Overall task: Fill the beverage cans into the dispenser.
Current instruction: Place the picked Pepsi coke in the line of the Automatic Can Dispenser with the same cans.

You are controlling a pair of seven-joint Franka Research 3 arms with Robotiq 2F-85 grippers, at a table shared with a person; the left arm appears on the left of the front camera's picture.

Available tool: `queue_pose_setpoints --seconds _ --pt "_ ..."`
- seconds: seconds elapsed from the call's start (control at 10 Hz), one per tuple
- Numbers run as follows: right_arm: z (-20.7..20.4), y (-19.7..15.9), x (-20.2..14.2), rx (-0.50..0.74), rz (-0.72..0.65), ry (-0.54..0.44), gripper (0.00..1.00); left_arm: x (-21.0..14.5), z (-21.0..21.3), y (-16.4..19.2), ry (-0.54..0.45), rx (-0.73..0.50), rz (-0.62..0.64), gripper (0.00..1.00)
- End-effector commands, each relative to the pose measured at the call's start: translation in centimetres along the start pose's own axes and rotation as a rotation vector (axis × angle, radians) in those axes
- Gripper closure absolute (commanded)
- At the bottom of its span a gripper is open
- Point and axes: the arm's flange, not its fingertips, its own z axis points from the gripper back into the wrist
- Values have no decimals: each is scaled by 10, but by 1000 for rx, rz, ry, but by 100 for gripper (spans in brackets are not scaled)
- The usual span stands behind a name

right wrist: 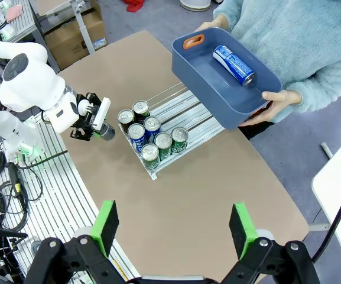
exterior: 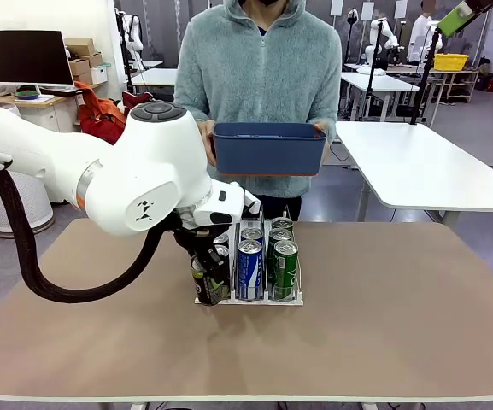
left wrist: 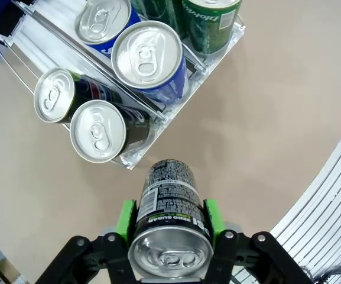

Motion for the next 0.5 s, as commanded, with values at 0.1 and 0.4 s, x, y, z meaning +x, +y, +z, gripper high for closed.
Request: queue_pose_setpoints --seconds 0.1,0.4 --pt "-2 4 -3 -2 -8 2 0 19 -8 18 -10 27 58 42" --pt "-2 4 -3 -2 -8 2 0 32 -14 39 -26 33 61 42"
